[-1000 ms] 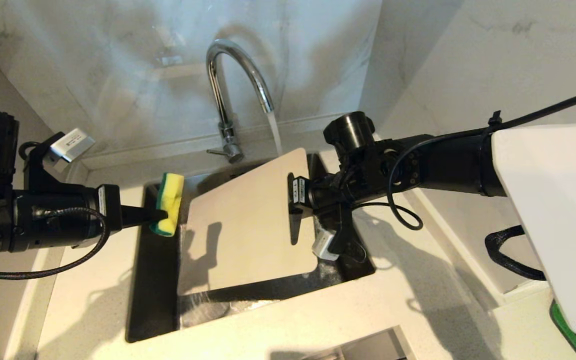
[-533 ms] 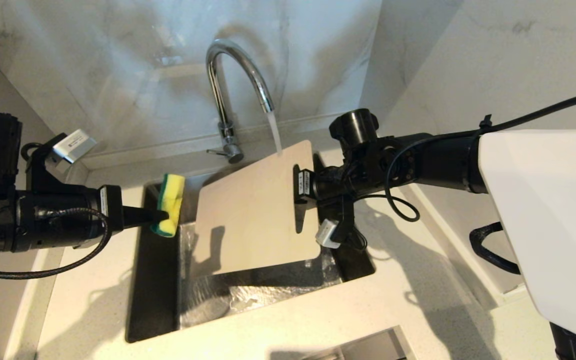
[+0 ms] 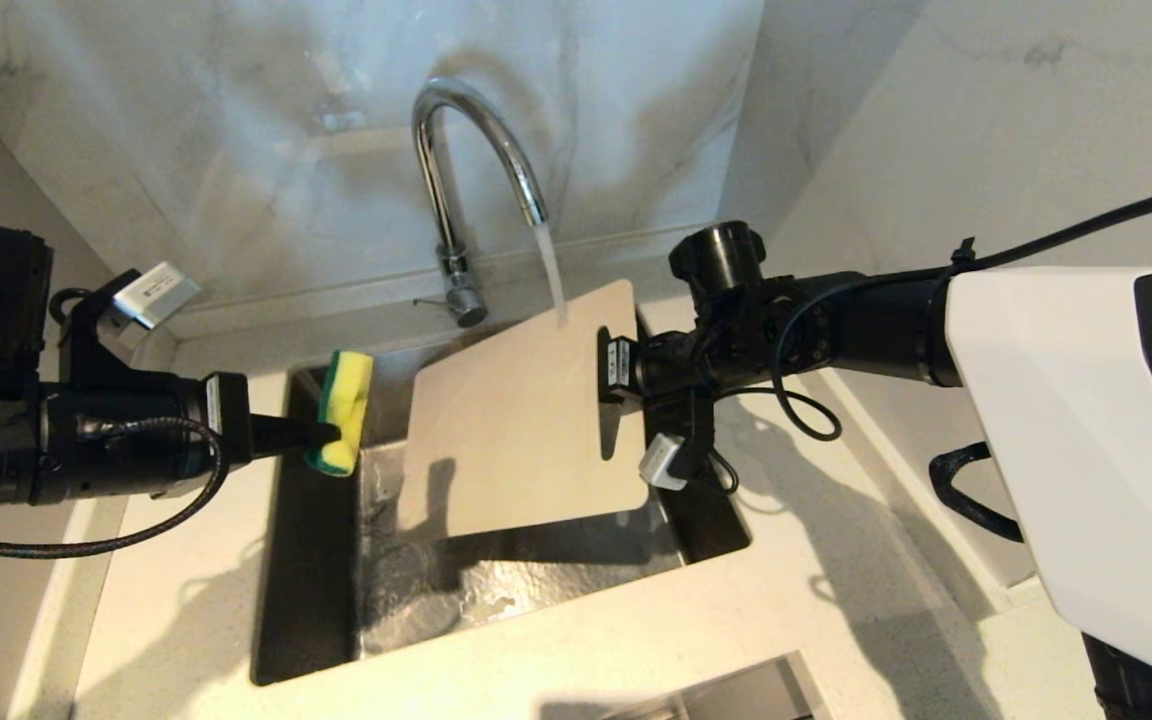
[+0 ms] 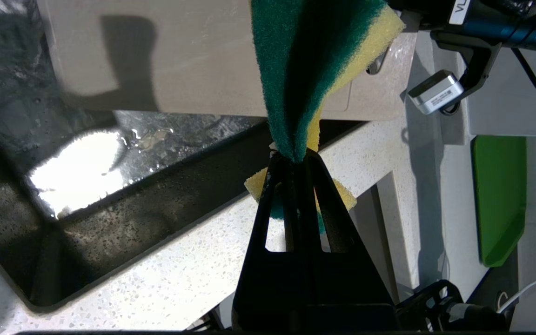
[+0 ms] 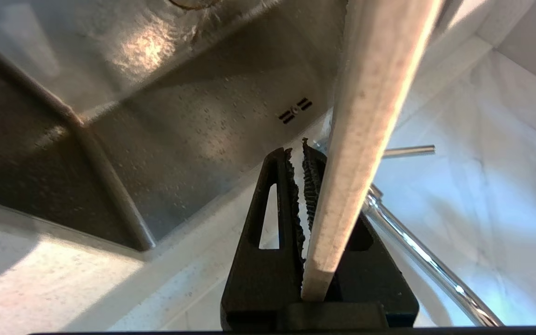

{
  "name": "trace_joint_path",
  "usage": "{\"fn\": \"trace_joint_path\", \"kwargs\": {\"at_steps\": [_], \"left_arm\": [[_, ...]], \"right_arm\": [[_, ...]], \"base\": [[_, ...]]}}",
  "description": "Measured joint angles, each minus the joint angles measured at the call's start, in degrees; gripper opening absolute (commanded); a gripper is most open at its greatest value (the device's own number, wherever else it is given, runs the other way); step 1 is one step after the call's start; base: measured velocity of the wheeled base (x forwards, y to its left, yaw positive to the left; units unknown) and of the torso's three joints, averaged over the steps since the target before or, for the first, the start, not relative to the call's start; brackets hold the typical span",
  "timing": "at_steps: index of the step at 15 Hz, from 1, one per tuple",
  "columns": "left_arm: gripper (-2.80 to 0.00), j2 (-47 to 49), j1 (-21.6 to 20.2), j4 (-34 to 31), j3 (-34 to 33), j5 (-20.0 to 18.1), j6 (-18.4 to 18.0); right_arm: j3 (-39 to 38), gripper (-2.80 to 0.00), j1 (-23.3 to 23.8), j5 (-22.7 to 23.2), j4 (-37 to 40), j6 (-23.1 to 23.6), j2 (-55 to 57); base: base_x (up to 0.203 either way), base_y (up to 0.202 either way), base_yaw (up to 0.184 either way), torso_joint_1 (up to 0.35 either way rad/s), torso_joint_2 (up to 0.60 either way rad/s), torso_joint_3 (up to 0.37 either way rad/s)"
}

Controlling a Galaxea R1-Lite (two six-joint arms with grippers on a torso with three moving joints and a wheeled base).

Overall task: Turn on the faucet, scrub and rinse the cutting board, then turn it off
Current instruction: Scrub the cutting board underwater

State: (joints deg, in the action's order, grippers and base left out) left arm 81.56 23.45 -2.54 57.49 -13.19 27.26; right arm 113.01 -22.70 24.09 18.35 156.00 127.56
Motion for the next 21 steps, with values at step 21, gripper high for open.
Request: {"fn": "trace_joint_path", "kwargs": {"at_steps": [21], "left_arm": [[-2.8, 5.21, 3.73, -0.8, 4.88, 0.15, 4.16]], "right_arm": [[-16.02, -2.8, -6.09, 0.59, -1.24, -3.68, -10.96]], "base": [[0.0, 0.0, 0.0, 0.0, 0.0, 0.0]]}}
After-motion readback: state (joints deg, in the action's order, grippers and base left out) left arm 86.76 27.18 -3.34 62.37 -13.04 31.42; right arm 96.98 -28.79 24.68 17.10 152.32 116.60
